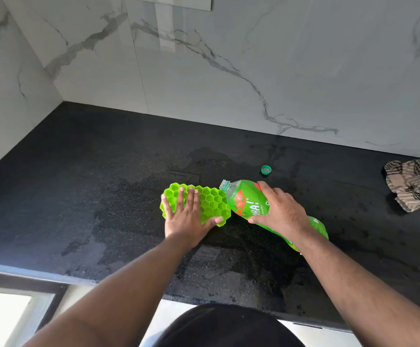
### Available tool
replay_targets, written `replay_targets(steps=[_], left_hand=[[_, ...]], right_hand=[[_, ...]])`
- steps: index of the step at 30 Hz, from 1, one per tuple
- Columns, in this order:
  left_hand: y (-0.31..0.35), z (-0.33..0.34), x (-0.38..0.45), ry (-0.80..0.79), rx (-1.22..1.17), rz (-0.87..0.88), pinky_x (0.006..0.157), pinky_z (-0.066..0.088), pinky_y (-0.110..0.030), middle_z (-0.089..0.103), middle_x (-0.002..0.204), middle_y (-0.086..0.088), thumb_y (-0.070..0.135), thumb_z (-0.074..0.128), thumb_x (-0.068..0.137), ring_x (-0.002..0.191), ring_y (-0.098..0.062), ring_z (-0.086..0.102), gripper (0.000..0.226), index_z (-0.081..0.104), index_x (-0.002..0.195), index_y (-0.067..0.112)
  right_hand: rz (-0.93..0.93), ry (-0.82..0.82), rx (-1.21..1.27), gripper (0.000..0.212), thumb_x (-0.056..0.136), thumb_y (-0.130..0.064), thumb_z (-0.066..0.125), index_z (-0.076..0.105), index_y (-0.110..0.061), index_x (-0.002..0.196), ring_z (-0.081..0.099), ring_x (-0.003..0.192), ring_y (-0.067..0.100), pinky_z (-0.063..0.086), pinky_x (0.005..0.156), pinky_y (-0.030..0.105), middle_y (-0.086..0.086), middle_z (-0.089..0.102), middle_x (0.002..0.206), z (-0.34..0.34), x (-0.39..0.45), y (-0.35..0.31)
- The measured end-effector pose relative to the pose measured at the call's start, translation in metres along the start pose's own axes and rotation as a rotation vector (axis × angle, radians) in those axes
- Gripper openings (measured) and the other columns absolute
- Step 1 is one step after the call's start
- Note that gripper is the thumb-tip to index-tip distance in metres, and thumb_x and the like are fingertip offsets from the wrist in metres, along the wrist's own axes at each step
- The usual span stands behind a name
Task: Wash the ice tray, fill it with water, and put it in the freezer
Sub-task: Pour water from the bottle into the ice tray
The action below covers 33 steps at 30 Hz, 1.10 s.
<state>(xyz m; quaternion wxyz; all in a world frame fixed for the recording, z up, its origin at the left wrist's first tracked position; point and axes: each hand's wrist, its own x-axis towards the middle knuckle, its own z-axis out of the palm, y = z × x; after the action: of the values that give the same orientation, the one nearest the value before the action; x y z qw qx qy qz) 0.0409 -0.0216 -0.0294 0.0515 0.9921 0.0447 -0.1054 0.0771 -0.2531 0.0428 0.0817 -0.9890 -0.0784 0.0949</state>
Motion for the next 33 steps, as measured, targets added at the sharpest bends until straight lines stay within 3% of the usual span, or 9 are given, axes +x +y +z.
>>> replay_targets(steps=[7, 13, 18, 20, 24, 26, 30, 33], left_hand=[[0.035, 0.000, -0.006, -0.042, 0.078, 0.193, 0.104, -0.027, -0.066, -0.016, 0.163, 0.006, 0.088, -0.007, 0.073, 0.145, -0.022, -0.029, 0.107, -0.011, 0.156, 0.020], [-0.009, -0.001, 0.003, -0.029, 0.008, 0.069, 0.104, -0.026, -0.067, -0.015, 0.163, 0.012, 0.087, -0.001, 0.078, 0.146, -0.023, -0.028, 0.098, -0.013, 0.155, 0.028], [-0.042, -0.010, 0.011, -0.018, -0.026, -0.099, 0.105, -0.025, -0.066, -0.015, 0.163, 0.006, 0.087, -0.004, 0.076, 0.148, -0.025, -0.025, 0.105, -0.010, 0.156, 0.020], [-0.037, -0.013, 0.006, -0.001, 0.002, -0.022, 0.105, -0.025, -0.065, -0.019, 0.161, 0.008, 0.088, 0.000, 0.077, 0.148, -0.024, -0.024, 0.104, -0.014, 0.155, 0.020], [-0.016, -0.005, -0.010, -0.017, 0.119, 0.335, 0.108, -0.026, -0.062, -0.020, 0.162, 0.010, 0.085, 0.002, 0.078, 0.146, -0.021, -0.026, 0.098, -0.017, 0.153, 0.026], [-0.017, -0.001, -0.010, -0.035, 0.159, 0.395, 0.104, -0.030, -0.063, -0.017, 0.162, 0.014, 0.083, -0.003, 0.077, 0.147, -0.021, -0.025, 0.095, -0.017, 0.154, 0.030], [-0.030, -0.002, 0.002, -0.069, 0.094, 0.320, 0.095, -0.035, -0.065, -0.014, 0.160, 0.023, 0.081, -0.006, 0.077, 0.148, -0.023, -0.021, 0.086, -0.012, 0.153, 0.041], [-0.039, -0.004, 0.010, -0.064, 0.032, 0.215, 0.098, -0.031, -0.066, -0.012, 0.161, 0.023, 0.082, -0.006, 0.077, 0.148, -0.023, -0.023, 0.089, -0.010, 0.154, 0.038]], right_hand=[[-0.005, 0.005, 0.016, 0.102, 0.063, -0.061, 0.076, 0.019, -0.037, 0.144, 0.050, 0.116, 0.025, 0.051, 0.088, 0.048, -0.001, 0.050, 0.126, -0.001, 0.000, 0.000], [-0.015, 0.011, 0.032, 0.101, 0.062, -0.061, 0.077, 0.021, -0.037, 0.143, 0.051, 0.114, 0.025, 0.051, 0.087, 0.048, -0.001, 0.051, 0.125, -0.002, -0.001, 0.002], [-0.025, 0.013, 0.019, 0.103, 0.062, -0.062, 0.076, 0.020, -0.036, 0.144, 0.051, 0.114, 0.025, 0.052, 0.087, 0.049, -0.001, 0.051, 0.125, -0.001, -0.001, 0.002], [-0.034, 0.011, 0.004, 0.103, 0.063, -0.064, 0.076, 0.020, -0.036, 0.144, 0.051, 0.114, 0.025, 0.052, 0.086, 0.049, -0.001, 0.051, 0.125, 0.001, -0.001, 0.000], [-0.046, 0.002, -0.025, 0.103, 0.063, -0.065, 0.074, 0.017, -0.036, 0.145, 0.051, 0.114, 0.024, 0.052, 0.086, 0.049, -0.002, 0.050, 0.126, 0.003, -0.002, -0.001], [-0.052, -0.003, -0.025, 0.103, 0.064, -0.064, 0.074, 0.017, -0.036, 0.145, 0.051, 0.114, 0.024, 0.052, 0.087, 0.049, -0.001, 0.050, 0.126, 0.003, -0.002, 0.000], [-0.053, 0.007, -0.029, 0.104, 0.064, -0.065, 0.074, 0.017, -0.035, 0.145, 0.051, 0.114, 0.024, 0.052, 0.086, 0.049, -0.001, 0.050, 0.125, 0.003, -0.002, 0.000], [-0.051, 0.005, -0.037, 0.104, 0.064, -0.065, 0.074, 0.017, -0.035, 0.146, 0.051, 0.113, 0.024, 0.052, 0.086, 0.047, -0.001, 0.050, 0.126, 0.004, -0.003, 0.000]])
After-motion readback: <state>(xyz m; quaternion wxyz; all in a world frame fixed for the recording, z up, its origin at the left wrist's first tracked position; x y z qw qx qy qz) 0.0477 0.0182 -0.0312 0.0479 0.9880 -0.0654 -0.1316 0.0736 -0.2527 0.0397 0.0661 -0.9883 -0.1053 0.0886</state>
